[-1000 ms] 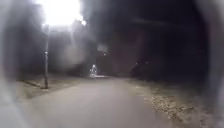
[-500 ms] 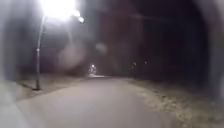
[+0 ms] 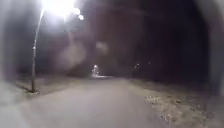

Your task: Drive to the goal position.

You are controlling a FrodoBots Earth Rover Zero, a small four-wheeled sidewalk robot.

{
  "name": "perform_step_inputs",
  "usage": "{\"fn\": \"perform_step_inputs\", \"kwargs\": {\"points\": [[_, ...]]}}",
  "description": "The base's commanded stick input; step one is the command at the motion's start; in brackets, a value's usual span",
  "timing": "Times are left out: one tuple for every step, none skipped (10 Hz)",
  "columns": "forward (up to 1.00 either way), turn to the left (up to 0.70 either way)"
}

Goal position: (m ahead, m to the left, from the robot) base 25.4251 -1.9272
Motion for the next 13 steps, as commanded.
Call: {"fn": "perform_step_inputs", "kwargs": {"points": [[1.0,0.0],[1.0,0.0],[1.0,0.0],[1.0,0.0],[1.0,0.0],[1.0,0.0],[1.0,0.0],[1.0,0.0],[1.0,0.0],[1.0,0.0],[1.0,0.23],[1.0,0.4],[1.0,0.4]]}}
